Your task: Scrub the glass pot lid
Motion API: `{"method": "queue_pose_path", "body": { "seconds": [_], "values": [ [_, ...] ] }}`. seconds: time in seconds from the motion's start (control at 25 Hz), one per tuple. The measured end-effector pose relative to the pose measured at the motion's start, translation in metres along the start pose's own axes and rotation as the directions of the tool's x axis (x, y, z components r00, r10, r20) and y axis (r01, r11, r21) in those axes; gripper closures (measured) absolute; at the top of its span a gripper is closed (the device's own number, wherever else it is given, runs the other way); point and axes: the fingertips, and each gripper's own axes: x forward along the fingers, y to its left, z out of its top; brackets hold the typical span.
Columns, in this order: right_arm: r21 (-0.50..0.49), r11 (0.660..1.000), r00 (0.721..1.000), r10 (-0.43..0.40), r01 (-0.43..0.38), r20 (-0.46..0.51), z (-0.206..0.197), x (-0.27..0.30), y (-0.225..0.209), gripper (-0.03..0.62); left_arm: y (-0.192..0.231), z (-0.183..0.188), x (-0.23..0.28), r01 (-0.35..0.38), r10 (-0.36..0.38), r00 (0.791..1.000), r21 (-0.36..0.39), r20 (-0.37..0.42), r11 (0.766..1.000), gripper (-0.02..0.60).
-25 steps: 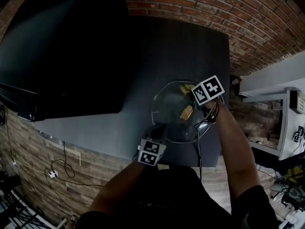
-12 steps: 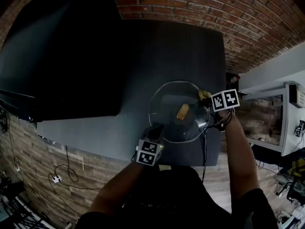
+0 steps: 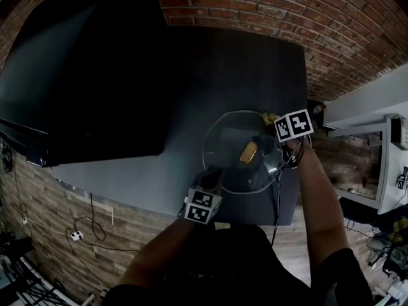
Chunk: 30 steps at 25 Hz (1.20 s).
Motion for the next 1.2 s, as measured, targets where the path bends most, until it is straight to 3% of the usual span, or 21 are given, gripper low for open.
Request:
{"method": "queue_pose_path", "body": {
  "seconds": [0.32,0.56,0.72,0.92,1.2],
  "values": [
    [-0.191,0.981,0.998,-0.030,0.020,-0.049,0.043,0.024,0.039,0.551,-0.001,0.000,0.000,0.007,-0.007,1.000,0.001,0.003,1.000,0.549],
    [-0.379,0.925,0.995,-0.036,-0.002,-0.094,0.060,0.044,0.088,0.551,0.001,0.001,-0.001,0.009,-0.009,1.000,-0.007,0.011,1.000,0.549],
    [-0.507,0.860,0.991,-0.020,-0.049,-0.130,0.060,0.057,0.134,0.551,0.000,0.001,-0.001,0.010,-0.010,1.000,-0.009,0.015,1.000,0.549],
    [-0.688,0.717,0.981,-0.035,-0.107,-0.189,0.042,0.067,0.187,0.551,0.001,0.001,-0.001,0.009,-0.009,1.000,-0.016,0.021,1.000,0.549],
    [-0.774,0.586,0.953,-0.006,-0.241,-0.302,-0.006,0.062,0.228,0.551,0.001,0.001,-0.002,0.005,-0.004,1.000,-0.022,0.026,1.000,0.549]
  ]
}}
